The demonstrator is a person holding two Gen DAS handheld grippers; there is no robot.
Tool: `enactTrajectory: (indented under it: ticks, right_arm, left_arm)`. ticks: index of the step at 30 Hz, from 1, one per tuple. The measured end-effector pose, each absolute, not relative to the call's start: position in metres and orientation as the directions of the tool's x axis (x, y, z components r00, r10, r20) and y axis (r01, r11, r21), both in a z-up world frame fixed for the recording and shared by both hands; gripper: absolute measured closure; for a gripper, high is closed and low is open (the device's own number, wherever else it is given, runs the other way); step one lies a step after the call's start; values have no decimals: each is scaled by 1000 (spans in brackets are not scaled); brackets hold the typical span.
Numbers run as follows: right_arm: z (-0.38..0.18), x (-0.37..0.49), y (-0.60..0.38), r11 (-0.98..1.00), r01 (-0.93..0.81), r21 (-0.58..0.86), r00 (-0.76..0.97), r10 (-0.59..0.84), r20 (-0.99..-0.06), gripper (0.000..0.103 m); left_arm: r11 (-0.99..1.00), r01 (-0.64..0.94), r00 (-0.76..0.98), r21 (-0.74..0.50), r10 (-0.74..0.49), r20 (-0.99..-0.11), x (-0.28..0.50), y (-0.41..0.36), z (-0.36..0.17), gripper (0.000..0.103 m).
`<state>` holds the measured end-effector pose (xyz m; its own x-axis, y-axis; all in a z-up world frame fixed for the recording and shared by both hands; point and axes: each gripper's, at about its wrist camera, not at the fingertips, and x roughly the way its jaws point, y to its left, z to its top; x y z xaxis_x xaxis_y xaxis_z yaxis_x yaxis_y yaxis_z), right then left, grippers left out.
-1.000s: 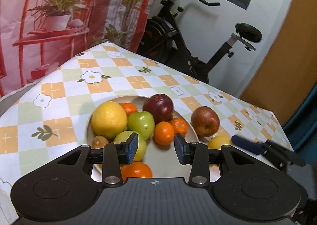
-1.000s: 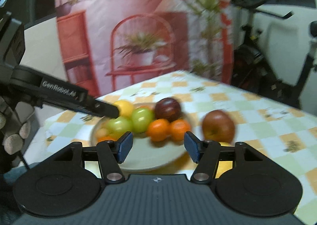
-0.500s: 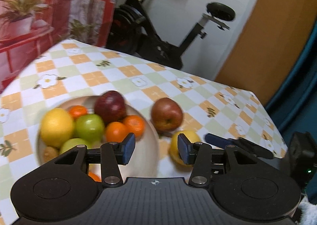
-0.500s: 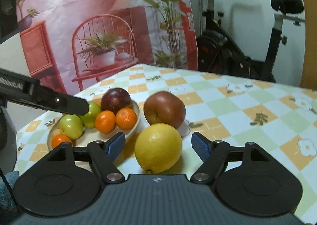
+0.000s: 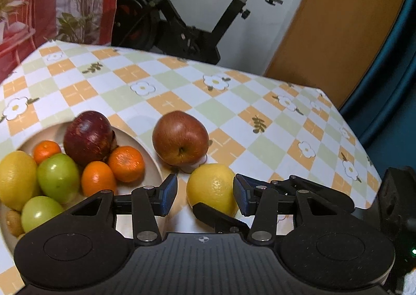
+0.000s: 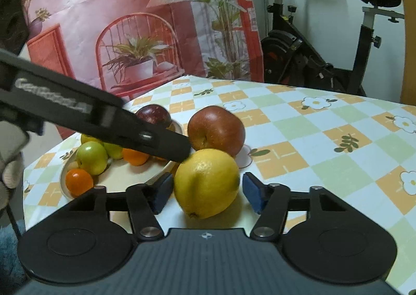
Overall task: Organize fruits
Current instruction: 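Move the right gripper to the yellow lemon beside the plate, then close the right gripper around the lemon and lift it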
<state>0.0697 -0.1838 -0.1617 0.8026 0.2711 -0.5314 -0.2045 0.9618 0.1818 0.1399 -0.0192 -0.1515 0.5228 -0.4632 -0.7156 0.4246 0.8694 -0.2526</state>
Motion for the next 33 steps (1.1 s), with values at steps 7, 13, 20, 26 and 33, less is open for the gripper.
enactTrajectory:
  ticks: [7,13,20,26,33]
  right_arm:
    - [-163,71,-186,959,-203,197,792,279,-543,43]
    - [-163,72,-187,958,-197,208,789,281,-547,43]
    - [-163,73,-188,959,-183,218,786,275,-554,43]
    - [-163,73,-190,956,-173,236,783,279,-557,43]
    - [-163,72,-191,956,-168,241,783,278,-557,43]
  left_arm:
    - [862,438,498,-255,-469,-730,145,-30,-158,53]
    - [864,450,503,-227,-455,-735,145,-40,-162,52]
    - [866,455,511,-210,-446,-735,144,-46,-164,48]
    - [864,472,521,-176,-434,-735,142,-51,-166,48]
    - [861,486,531,-150,-428,-732,139,-53,-166,48]
